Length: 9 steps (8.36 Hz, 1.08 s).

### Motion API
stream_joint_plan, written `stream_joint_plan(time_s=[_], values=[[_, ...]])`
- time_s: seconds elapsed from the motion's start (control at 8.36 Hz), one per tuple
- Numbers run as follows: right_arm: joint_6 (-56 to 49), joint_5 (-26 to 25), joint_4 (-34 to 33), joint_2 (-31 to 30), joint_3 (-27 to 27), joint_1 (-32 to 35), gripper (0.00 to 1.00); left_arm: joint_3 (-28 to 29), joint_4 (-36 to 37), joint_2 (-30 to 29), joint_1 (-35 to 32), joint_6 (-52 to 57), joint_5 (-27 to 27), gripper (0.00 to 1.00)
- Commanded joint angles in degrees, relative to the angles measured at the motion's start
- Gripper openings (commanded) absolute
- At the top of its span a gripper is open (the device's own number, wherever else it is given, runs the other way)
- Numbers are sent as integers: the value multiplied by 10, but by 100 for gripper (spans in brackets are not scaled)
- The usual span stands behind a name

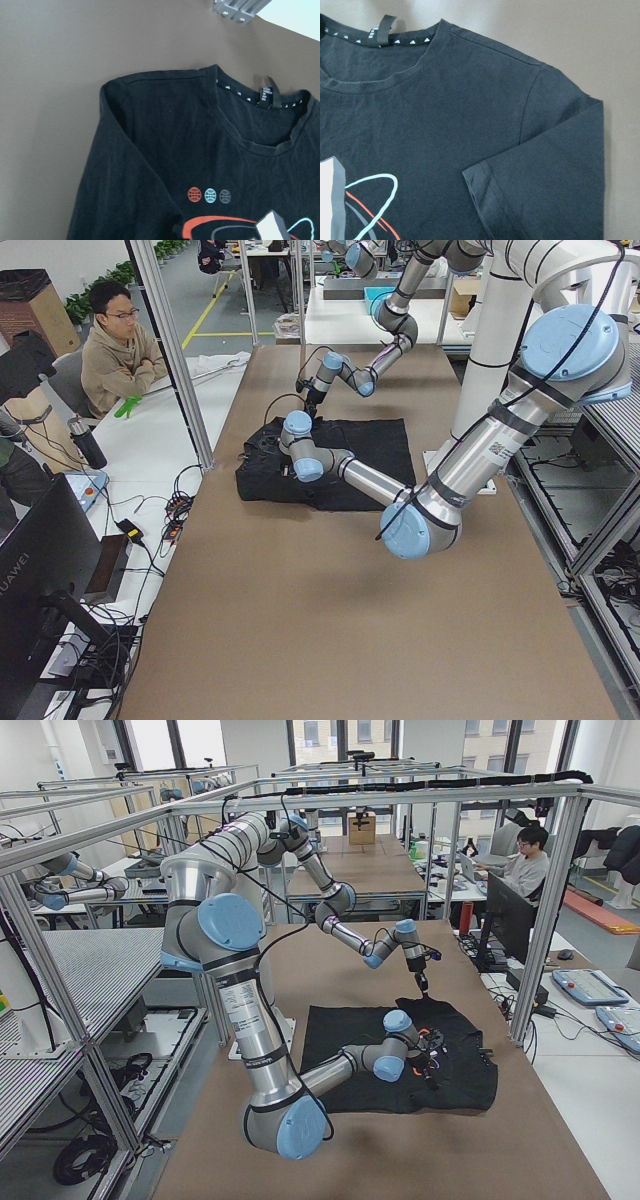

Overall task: Fold clothes
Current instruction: 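Lower both grippers along the shirt sides toward the hem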

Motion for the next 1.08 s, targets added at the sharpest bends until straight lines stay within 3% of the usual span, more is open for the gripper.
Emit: stream_joint_plan(time_s=[0.0,0.36,0.84,0.96], values=[[1,-1,10,-8,0,0,95,32,5,-36,33,-30,39,0],[1,-1,11,-8,1,0,95,32,1,-35,52,-38,72,0],[1,-2,10,-8,-2,0,95,25,-3,-20,57,-37,72,0],[1,-2,10,-8,-3,0,95,26,-2,-22,60,-37,73,45]])
